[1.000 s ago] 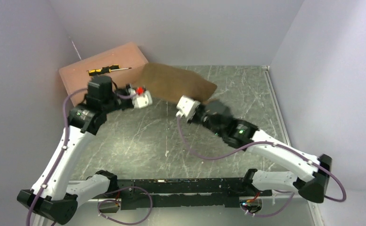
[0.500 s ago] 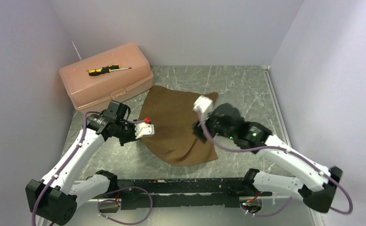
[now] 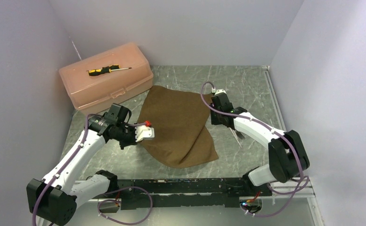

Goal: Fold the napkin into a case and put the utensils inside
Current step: Move the utensils to the center of the board.

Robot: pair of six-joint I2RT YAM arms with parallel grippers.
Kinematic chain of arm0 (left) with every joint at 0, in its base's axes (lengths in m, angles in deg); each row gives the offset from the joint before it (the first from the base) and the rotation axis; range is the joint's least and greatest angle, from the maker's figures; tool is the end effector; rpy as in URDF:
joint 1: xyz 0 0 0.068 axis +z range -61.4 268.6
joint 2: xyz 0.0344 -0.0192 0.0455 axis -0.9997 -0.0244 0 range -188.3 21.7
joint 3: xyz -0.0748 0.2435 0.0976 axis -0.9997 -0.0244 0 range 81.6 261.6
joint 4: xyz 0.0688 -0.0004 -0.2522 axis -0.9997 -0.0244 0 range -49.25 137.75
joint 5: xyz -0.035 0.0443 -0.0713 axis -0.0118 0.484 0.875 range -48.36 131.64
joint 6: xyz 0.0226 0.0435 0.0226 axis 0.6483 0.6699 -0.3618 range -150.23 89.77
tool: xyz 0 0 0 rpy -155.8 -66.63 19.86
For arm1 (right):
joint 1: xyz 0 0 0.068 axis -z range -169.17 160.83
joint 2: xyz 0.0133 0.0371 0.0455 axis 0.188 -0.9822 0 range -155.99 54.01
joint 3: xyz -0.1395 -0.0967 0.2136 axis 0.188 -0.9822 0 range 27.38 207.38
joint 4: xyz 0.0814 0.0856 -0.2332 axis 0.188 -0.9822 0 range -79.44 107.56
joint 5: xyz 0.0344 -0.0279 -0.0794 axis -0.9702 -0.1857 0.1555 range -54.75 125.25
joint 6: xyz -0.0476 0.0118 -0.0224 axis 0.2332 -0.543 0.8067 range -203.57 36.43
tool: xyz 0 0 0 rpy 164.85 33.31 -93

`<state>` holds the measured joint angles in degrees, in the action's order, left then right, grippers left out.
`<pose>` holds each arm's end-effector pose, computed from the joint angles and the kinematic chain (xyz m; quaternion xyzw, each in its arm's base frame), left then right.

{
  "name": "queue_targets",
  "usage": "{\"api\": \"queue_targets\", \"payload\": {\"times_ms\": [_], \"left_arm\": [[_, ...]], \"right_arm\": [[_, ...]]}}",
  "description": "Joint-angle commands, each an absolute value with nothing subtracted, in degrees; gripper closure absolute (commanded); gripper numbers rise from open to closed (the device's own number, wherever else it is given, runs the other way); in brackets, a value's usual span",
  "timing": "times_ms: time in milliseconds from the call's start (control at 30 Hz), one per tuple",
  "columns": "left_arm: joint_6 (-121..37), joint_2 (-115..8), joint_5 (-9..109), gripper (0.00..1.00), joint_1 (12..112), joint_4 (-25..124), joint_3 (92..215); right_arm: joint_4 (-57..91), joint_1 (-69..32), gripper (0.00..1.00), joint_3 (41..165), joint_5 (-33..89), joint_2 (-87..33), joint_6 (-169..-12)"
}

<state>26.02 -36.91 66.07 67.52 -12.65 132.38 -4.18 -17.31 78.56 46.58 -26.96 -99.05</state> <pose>0.1560 -0.0760 0.2661 0.6309 0.7244 -0.1423 0.2387 0.2578 0.1301 0.2194 -0.0713 0.9374 0.0353 0.3391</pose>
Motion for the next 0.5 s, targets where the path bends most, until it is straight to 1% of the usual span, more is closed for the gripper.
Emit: {"api": "queue_targets", "payload": {"times_ms": [0,67,200,467], "left_arm": [[24.35,-36.24,68.7,0.97,67.33,-11.3,132.9],[24.42,-36.27,68.98,0.97,67.25,-12.08,133.01],[24.5,-36.19,69.37,0.97,67.33,-12.04,132.53],[24.8,-37.03,69.56,0.97,67.25,-12.16,132.75]], "right_arm": [[5.0,-15.37,0.81,77.99,46.07,-30.16,-106.09],[4.84,-13.4,0.8,77.54,47.64,-32.1,-107.73],[8.11,-7.92,0.8,75.69,46.15,-34.87,-108.84],[9.05,-1.64,0.81,76.29,50.22,-41.33,-111.34]]}}
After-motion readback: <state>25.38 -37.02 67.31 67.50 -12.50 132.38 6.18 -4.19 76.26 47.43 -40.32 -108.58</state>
